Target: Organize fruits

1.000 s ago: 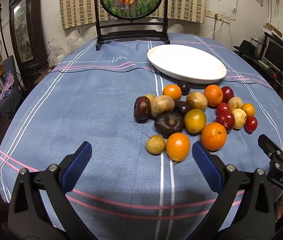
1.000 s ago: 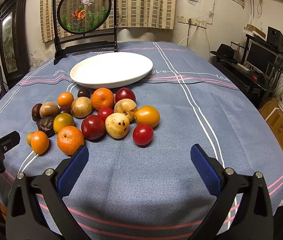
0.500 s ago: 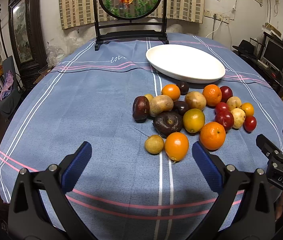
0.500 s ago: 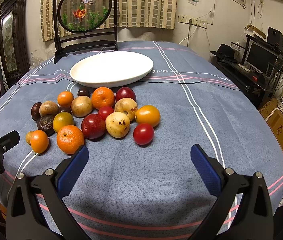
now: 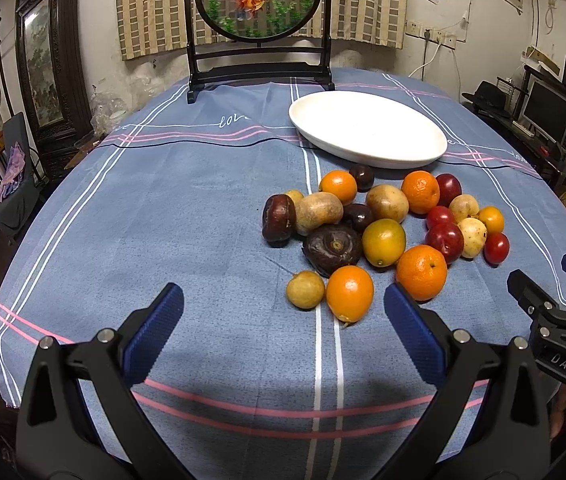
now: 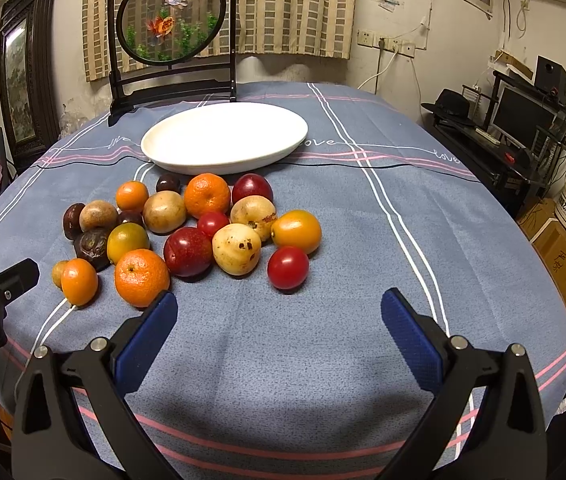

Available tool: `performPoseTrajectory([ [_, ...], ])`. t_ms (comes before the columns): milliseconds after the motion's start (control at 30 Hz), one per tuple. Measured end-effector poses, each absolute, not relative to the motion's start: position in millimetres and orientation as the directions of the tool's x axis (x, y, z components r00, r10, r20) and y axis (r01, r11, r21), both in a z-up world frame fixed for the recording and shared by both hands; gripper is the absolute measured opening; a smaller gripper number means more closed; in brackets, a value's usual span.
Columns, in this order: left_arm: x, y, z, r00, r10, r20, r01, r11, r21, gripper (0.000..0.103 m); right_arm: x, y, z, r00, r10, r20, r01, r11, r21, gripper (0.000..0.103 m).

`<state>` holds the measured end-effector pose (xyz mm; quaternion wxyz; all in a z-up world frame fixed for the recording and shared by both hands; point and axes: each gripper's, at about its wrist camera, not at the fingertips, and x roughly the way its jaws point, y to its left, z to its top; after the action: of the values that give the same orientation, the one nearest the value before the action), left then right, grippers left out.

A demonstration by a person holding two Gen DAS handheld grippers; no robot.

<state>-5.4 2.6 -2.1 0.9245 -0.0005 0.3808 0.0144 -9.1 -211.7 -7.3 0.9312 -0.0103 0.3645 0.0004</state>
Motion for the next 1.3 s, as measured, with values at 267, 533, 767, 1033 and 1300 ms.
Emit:
performPoseTrajectory([
  [267,-6,2,-2,0.709,0.026,-0.705,-0.027,1.000,0.010,0.101,-8,-210,-8,0.730,-0.006,-0.683,-0.013,1.000,-0.023,0.102],
  [533,-6,2,-2,0.708,0.027,-0.705,-0.028,1.000,0.010,0.101,-8,-210,-8,0.730,-0.007,-0.684,-0.012,1.000,-0.023,0.102],
  [767,-5,2,-3,0.707,0.025,-0.707,-0.024,1.000,0.011,0.101,-7,-210,-10,0.727,-0.005,-0.686,-0.013,1.000,-0.021,0.102],
  [1033,-2,4,-23,0.673,0.007,-0.740,0.031,0.999,0.038,0.101,-5,-215,-19,0.718,-0.015,-0.696,0.002,1.000,-0.019,0.102],
  [1300,4,5,-38,0.650,-0.051,-0.758,0.103,0.994,0.021,0.101,-1,-222,-27,0.709,0.025,-0.705,-0.020,1.000,0.016,0.102],
])
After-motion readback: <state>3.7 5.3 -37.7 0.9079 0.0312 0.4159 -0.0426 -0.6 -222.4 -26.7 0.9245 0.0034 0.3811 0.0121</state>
